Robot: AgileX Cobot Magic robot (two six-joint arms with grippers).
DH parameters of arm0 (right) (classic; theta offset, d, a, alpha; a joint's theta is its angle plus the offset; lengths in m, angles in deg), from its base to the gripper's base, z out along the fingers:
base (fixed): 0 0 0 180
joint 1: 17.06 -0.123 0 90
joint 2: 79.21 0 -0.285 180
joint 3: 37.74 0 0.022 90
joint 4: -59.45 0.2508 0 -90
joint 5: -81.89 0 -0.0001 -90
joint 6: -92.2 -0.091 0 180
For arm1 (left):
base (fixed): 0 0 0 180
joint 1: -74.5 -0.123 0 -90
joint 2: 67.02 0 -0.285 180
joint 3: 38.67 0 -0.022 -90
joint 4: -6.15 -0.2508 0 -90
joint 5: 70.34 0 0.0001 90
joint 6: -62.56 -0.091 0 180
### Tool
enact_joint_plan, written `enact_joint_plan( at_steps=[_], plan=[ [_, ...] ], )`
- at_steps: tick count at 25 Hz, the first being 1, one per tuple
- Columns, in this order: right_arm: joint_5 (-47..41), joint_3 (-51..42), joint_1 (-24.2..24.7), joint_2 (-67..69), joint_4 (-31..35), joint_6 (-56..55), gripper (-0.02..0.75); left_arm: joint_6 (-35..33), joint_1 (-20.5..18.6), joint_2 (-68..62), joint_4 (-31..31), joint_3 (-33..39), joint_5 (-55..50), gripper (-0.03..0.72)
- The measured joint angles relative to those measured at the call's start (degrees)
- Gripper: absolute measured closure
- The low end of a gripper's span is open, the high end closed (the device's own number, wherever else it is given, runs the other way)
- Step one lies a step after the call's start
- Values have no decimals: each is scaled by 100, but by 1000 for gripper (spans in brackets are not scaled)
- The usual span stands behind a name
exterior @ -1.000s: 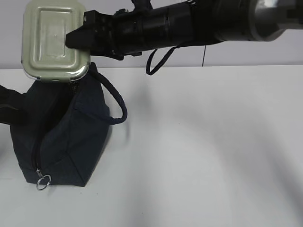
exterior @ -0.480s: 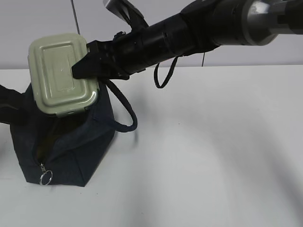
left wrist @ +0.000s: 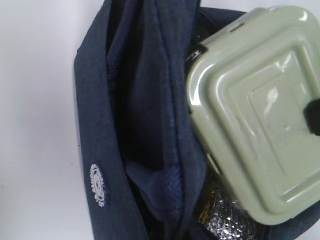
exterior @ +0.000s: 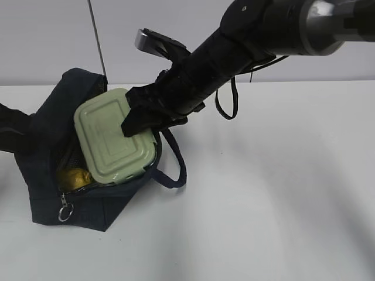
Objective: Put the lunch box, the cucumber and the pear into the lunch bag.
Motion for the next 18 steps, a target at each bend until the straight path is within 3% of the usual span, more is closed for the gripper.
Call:
enact_joint_plan(
  at_steps=[4, 10, 18],
  plan=[
    [74, 13, 0, 0, -242, -296, 409, 0, 0, 0, 16, 0, 6, 703],
    [309, 57, -23, 77, 90, -270, 409, 0, 0, 0, 62, 0, 11, 703],
    [460, 530, -462, 444, 141, -107, 409, 0, 0, 0, 120, 0, 6, 703]
  ],
)
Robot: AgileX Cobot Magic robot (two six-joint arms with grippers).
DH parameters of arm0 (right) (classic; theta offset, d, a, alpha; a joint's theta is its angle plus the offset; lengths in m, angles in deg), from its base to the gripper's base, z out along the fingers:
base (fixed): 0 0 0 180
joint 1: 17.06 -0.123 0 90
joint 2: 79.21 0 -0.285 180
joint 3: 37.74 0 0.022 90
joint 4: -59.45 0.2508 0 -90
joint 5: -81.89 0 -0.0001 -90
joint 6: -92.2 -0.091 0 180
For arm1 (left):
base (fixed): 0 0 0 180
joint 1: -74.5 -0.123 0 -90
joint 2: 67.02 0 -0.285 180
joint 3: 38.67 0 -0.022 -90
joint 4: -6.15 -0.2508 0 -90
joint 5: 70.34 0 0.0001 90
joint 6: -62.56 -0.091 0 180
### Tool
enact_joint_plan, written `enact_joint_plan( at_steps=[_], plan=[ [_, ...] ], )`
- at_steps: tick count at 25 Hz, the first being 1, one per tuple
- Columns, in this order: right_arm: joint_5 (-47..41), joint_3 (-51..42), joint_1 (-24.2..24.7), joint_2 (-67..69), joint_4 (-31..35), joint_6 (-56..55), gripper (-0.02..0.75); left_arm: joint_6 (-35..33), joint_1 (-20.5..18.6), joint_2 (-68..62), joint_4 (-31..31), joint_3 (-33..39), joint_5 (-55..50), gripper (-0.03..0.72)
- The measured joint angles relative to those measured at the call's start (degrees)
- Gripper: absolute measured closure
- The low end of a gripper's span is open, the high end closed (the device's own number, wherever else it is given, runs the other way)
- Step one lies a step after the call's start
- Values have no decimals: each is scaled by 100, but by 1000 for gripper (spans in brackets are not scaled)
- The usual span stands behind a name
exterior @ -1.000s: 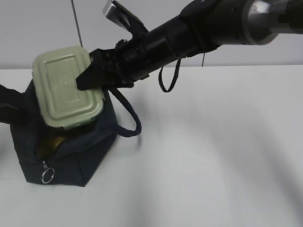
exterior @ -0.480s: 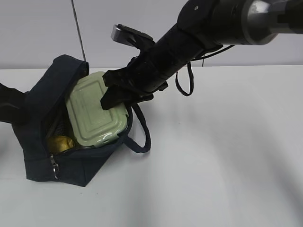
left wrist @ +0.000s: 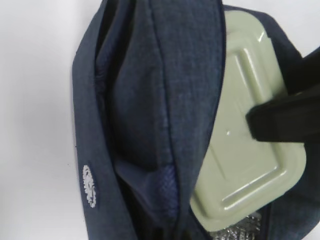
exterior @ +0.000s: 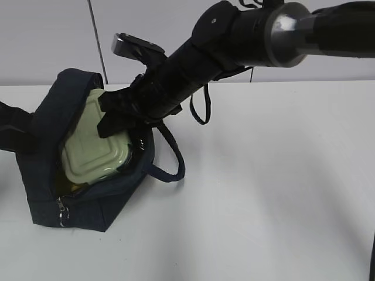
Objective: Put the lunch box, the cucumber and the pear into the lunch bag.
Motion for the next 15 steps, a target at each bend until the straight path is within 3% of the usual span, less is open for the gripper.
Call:
enact_joint_plan(
  at_steps=[3, 9, 15],
  plan=[
    [-146, 162, -68, 13, 51, 399, 391, 0, 0, 0, 5, 0, -11, 703],
    [-448, 624, -64, 13, 205, 562, 239, 0, 0, 0, 6, 0, -16, 703],
    [-1154, 1269, 151, 1, -242, 9, 216, 0, 0, 0, 6, 0, -40, 703]
  ],
)
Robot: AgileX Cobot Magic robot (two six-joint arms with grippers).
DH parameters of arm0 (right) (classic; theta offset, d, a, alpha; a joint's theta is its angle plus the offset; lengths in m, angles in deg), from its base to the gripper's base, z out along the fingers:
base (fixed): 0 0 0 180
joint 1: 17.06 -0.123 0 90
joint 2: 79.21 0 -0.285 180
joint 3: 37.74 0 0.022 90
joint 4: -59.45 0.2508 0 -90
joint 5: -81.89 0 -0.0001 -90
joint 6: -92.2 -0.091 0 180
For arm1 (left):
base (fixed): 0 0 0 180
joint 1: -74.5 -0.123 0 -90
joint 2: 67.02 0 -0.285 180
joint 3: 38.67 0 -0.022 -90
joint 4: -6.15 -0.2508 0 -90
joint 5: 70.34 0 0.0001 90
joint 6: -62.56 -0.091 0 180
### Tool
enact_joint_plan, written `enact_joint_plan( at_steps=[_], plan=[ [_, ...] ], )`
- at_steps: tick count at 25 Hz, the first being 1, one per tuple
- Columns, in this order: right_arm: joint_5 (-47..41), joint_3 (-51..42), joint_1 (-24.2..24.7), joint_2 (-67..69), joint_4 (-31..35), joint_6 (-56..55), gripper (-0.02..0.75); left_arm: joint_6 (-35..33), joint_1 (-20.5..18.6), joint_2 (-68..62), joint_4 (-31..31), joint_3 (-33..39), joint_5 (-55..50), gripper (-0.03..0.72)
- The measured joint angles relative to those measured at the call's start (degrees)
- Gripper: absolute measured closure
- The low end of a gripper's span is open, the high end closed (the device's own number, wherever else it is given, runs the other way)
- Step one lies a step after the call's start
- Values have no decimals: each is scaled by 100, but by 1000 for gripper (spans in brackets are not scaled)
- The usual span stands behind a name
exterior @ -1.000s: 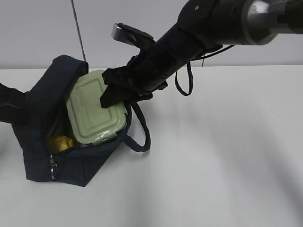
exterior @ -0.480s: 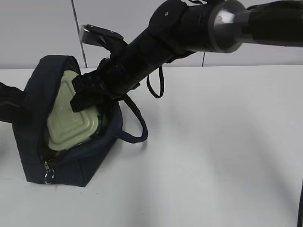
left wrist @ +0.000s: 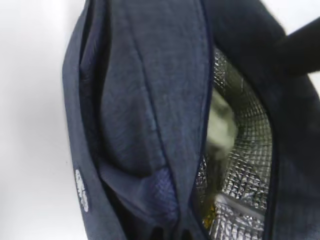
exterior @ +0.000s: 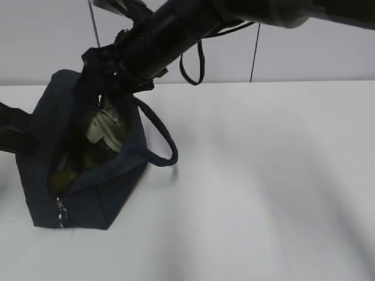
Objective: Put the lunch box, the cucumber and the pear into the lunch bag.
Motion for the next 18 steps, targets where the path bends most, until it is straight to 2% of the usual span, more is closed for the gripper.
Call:
enact_joint_plan(
  at_steps=[6, 12, 15, 17, 18],
  plan=[
    [-392, 147, 161, -24, -1245, -871, 258, 0, 0, 0, 0, 0, 0, 703],
    [-413, 161, 139, 93, -1275, -969, 277, 0, 0, 0, -6, 0, 0, 703],
    [-403, 161, 108, 325, -1078, -969, 297, 0, 0, 0, -6, 0, 0, 703],
    [-341, 161, 82, 456, -957, -958, 336, 0, 0, 0, -6, 0, 0, 703],
    [-301, 161, 80, 499, -957, -948, 388, 0, 0, 0, -6, 0, 0, 703]
  ],
)
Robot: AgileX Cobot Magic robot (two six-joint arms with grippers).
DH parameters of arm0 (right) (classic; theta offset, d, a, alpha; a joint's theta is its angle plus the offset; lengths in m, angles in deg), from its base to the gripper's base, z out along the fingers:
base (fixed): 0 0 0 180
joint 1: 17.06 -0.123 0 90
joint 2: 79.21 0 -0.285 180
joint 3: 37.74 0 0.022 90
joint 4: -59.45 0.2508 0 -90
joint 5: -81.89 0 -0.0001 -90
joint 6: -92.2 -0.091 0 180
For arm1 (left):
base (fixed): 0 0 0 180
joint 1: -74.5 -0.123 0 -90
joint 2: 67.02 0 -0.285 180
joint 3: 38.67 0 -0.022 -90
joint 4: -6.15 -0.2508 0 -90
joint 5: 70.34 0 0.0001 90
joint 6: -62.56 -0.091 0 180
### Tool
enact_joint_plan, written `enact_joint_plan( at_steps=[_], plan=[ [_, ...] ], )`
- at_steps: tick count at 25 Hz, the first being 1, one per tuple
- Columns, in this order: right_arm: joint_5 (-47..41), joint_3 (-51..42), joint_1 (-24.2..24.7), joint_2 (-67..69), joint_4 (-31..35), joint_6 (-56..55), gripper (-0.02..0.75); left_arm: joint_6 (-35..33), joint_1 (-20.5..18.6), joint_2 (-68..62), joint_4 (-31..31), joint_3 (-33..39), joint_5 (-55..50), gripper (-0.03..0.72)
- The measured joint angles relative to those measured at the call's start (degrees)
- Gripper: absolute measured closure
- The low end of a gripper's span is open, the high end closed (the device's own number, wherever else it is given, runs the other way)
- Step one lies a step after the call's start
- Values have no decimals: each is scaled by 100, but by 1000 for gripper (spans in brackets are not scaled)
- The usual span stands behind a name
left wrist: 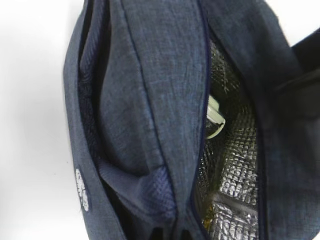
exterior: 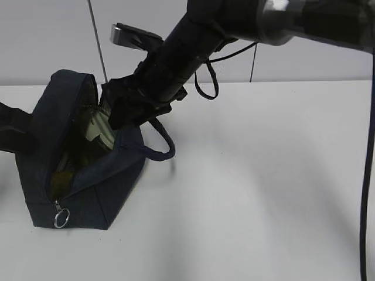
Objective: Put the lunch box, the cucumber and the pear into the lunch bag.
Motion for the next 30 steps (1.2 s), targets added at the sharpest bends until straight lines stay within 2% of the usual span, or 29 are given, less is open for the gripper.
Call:
enact_joint_plan(
  at_steps=[3, 5, 11, 19, 24, 30],
  plan=[
    [14, 0, 0, 2, -194, 24, 643, 0, 0, 0, 0, 0, 0, 703],
    [-92, 0, 0, -18, -355, 50, 711, -17, 77, -13, -20, -12, 10, 703],
    [33, -329, 63, -411, -484, 84, 729, -42, 622, -493, -17, -373, -9, 703],
    [1113, -2798, 651, -2126, -307, 600, 730, -18, 1197, -1127, 24, -1173, -38, 703],
    [1632, -3914, 716, -2920, -142, 766, 731, 7, 1607, -1581, 35, -1565, -6, 703],
    [1857, -4122, 730, -3024, -15, 926, 720, 25, 1735, -1639, 110, -1611, 56, 688]
  ],
)
